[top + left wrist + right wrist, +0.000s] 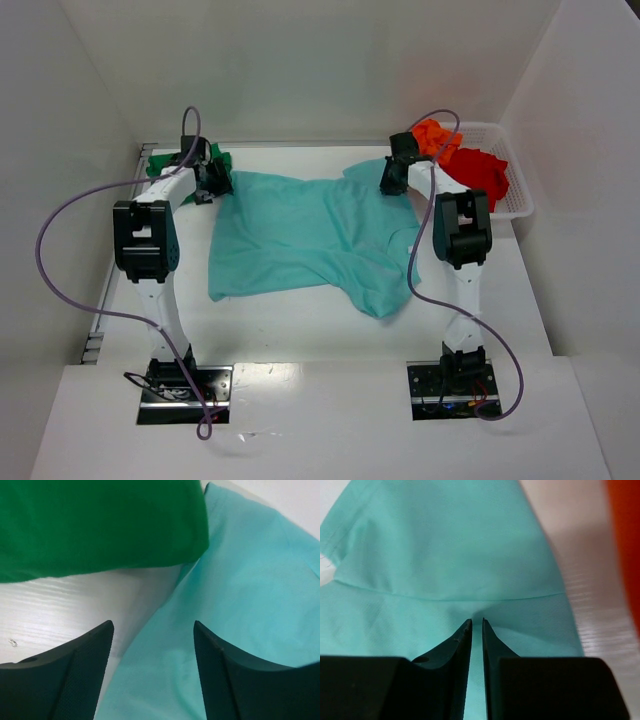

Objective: Fold and stack the t-shirts
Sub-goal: Flatten out the tshirt

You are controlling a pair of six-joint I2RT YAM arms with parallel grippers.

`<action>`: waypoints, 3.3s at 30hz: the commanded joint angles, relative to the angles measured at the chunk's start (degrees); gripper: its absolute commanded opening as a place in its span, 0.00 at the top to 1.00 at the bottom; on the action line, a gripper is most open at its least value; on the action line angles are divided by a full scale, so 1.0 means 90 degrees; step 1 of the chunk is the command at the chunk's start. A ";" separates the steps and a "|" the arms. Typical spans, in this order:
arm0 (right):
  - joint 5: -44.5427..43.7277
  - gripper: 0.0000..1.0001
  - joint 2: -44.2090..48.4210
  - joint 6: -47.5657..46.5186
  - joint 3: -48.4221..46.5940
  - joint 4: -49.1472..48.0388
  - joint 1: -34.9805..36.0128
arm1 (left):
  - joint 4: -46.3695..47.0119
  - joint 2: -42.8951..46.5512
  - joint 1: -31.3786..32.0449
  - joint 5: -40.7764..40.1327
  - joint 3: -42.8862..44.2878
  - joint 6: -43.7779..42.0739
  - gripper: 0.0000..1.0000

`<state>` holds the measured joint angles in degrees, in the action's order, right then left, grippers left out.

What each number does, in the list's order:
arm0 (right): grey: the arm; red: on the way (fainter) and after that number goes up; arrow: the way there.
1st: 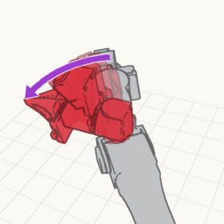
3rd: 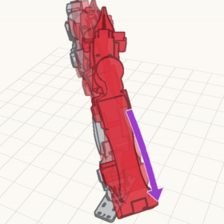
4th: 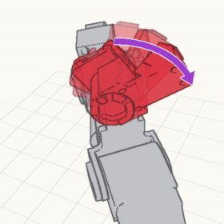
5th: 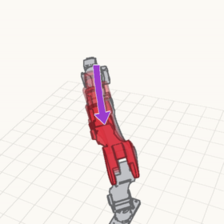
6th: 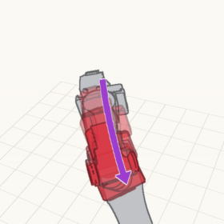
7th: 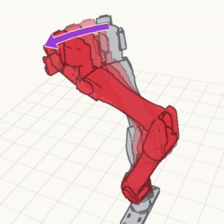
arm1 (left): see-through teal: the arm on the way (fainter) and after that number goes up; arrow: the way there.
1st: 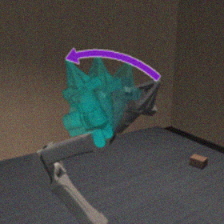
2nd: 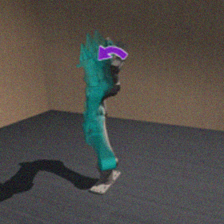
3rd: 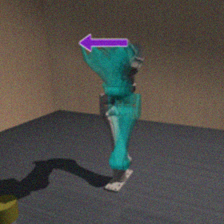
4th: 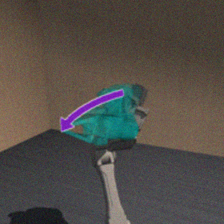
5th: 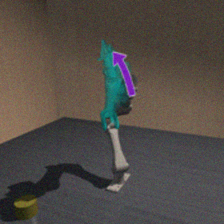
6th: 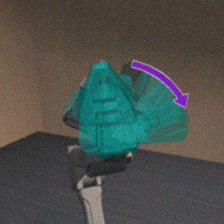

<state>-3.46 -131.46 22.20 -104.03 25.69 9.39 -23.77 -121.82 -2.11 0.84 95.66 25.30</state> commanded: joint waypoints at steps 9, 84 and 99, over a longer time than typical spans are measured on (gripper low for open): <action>0.0199 0.55 -0.0061 -0.0113 -0.0337 -0.0140 0.0480 | -0.0005 0.0118 0.0000 0.0239 -0.0570 -0.0106 0.26; -0.0493 0.01 0.4519 0.1674 0.5650 -0.0491 0.4875 | 0.0024 0.4073 -0.1328 0.0239 -0.3627 0.0656 0.01; -0.1666 0.43 0.3632 0.1734 0.4519 -0.0872 0.4533 | 0.0082 0.3400 -0.1563 0.0648 -0.3412 0.0412 0.01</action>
<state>-14.76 -95.26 39.09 -58.46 20.58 50.68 -24.38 -90.04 -15.49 4.08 63.05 30.06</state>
